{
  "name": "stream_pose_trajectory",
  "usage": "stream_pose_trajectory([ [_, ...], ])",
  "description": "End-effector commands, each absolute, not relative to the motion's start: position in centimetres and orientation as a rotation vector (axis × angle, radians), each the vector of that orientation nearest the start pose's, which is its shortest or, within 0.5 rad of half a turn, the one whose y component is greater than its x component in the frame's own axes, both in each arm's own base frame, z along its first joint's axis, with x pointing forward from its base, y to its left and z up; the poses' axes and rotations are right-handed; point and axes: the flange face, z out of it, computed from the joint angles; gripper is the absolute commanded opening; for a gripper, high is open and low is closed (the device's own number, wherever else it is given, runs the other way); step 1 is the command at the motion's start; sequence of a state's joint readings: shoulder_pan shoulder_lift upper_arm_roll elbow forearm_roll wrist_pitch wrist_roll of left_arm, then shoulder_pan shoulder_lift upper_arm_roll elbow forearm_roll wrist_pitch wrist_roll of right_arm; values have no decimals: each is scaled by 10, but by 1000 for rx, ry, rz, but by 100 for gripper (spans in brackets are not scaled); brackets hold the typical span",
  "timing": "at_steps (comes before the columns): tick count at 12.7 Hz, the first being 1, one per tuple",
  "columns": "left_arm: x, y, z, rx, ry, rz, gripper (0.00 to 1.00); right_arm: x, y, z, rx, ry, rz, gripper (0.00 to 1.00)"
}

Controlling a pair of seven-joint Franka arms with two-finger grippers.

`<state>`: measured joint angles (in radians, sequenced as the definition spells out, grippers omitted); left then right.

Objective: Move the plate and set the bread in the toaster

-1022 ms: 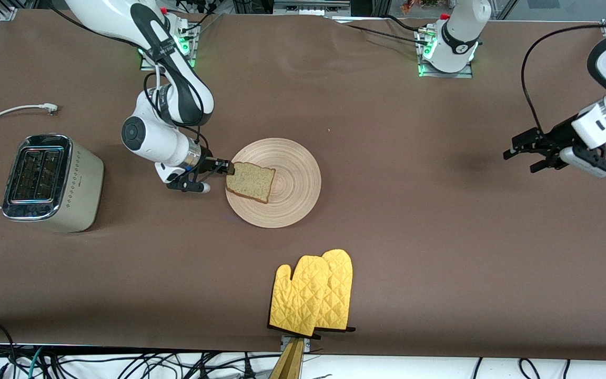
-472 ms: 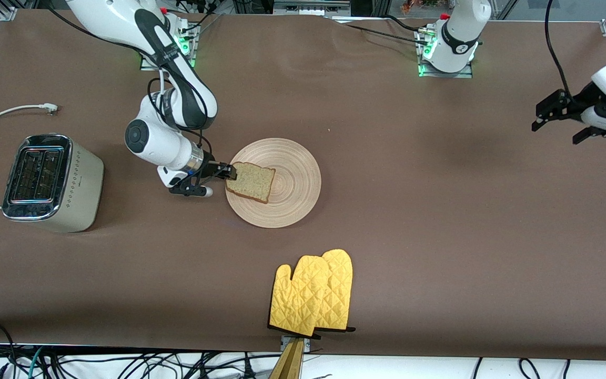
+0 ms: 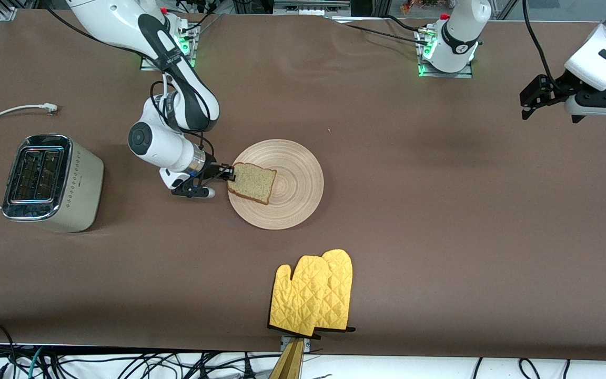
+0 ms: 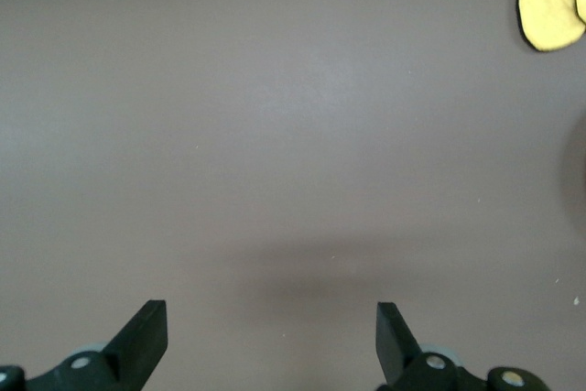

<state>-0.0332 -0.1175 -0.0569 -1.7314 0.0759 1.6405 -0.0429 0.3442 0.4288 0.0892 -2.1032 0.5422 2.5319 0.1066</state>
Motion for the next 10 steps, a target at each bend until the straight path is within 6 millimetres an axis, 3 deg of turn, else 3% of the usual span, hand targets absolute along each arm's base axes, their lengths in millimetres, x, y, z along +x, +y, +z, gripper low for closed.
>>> stream_pose_trajectory([
  [1,554,-43,607,-3046,-80,24,100,532,243,220,-2782,169,117,11],
  [4,575,-49,608,-3049,-91,64,100,532,243,221,-2781,168,115,12],
  [8,576,-33,604,-3143,-205,96,100,533,242,224,-2780,167,108,19],
  [10,574,-42,606,-3138,-176,95,100,533,242,225,-2780,167,106,19],
])
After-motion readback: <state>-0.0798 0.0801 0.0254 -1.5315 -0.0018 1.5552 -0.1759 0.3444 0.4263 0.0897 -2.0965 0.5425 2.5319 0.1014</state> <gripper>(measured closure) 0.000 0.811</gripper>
